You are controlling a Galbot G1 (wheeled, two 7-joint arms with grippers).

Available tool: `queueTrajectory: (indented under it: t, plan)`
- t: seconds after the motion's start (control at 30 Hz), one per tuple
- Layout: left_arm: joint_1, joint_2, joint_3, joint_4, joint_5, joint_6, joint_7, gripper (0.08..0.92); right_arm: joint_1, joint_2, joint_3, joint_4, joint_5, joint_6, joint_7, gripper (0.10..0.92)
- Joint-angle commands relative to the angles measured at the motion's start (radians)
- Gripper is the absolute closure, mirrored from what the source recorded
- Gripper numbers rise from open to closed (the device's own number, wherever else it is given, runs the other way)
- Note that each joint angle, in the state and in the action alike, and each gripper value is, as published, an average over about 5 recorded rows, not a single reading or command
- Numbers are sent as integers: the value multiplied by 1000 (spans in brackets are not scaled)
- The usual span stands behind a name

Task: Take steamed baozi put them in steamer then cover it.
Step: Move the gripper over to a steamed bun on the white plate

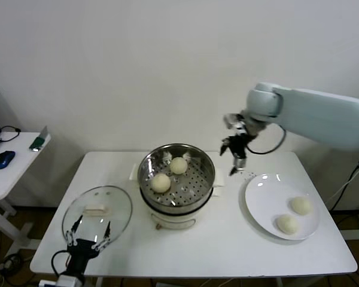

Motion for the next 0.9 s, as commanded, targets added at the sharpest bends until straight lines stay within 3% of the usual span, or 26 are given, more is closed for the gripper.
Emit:
queueTrajectory:
  t: [0.03, 0.4, 0.9]
  plan:
    - [-3, -9, 2, -5, 24, 8, 2, 177, -297, -424, 191, 142, -302, 34, -51, 203]
    - [10, -21, -5, -2, 46, 15, 1, 177, -758, -451, 574, -2, -522, 88, -66, 203]
    - [11, -32, -5, 7, 60, 18, -1, 177, -805, -358, 604, -118, -578, 118, -45, 203]
